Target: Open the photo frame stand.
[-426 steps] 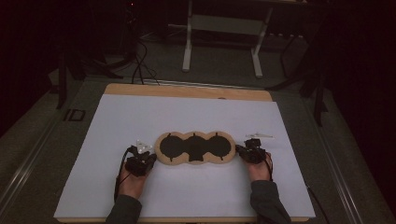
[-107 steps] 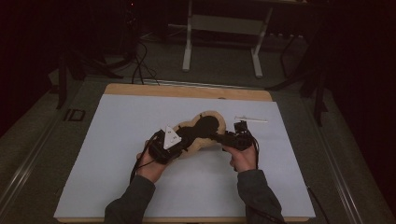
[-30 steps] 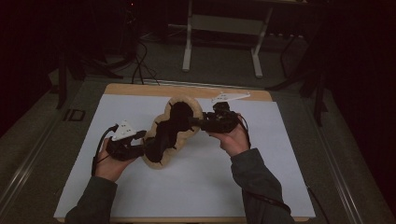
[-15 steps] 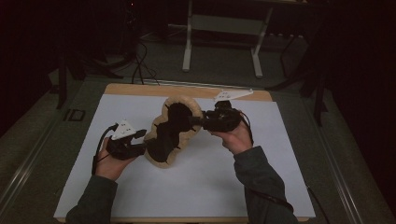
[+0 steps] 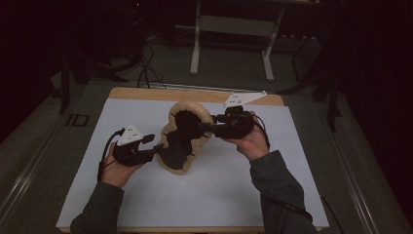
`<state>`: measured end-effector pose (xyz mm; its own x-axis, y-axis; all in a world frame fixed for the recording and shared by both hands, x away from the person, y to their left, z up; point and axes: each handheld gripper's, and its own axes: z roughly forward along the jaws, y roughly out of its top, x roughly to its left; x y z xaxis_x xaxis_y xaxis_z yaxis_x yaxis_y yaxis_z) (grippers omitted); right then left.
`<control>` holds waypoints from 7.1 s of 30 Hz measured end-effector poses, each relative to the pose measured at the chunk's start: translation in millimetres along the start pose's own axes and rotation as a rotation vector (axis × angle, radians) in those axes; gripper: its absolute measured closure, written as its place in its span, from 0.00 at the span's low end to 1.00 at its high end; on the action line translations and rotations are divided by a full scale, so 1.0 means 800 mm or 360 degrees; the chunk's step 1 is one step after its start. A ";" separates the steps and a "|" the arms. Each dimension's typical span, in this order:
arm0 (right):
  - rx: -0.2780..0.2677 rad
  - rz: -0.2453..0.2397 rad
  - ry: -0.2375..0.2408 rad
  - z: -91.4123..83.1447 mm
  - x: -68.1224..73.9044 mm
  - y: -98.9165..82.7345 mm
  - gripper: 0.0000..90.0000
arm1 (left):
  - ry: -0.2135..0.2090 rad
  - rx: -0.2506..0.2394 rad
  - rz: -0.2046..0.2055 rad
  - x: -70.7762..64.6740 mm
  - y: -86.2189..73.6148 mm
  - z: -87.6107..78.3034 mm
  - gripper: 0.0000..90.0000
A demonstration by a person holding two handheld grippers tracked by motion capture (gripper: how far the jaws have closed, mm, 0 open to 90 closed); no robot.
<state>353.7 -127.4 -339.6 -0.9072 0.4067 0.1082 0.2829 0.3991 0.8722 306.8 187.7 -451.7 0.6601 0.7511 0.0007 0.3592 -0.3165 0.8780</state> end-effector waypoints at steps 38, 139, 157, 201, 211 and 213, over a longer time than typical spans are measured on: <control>0.0062 -0.0306 0.0177 -0.004 0.022 0.013 0.73 | -0.0349 -0.0084 0.0090 -0.011 0.022 0.016 0.39; 0.0034 0.0119 -0.0189 -0.016 -0.016 -0.121 0.32 | -0.0391 -0.0083 0.0182 -0.027 0.033 0.020 0.75; -0.0053 0.0262 -0.0266 -0.041 0.003 -0.212 0.32 | -0.0379 0.0022 0.0317 -0.047 0.057 0.038 0.76; -0.0122 0.0352 -0.0320 -0.064 -0.005 -0.234 0.32 | -0.0408 0.0282 0.0572 -0.082 0.102 0.078 0.75; -0.0151 0.0384 -0.0360 -0.078 -0.010 -0.240 0.32 | -0.0412 0.0366 0.0661 -0.096 0.115 0.093 0.75; -0.0160 0.0390 -0.0386 -0.082 -0.012 -0.241 0.32 | -0.0416 0.0390 0.0687 -0.100 0.118 0.097 0.75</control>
<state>287.3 -262.4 -477.6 -0.7127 0.6680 0.2140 0.4396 0.1876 0.8784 339.1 52.6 -406.5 0.9115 0.3651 0.1892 0.1426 -0.7121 0.6875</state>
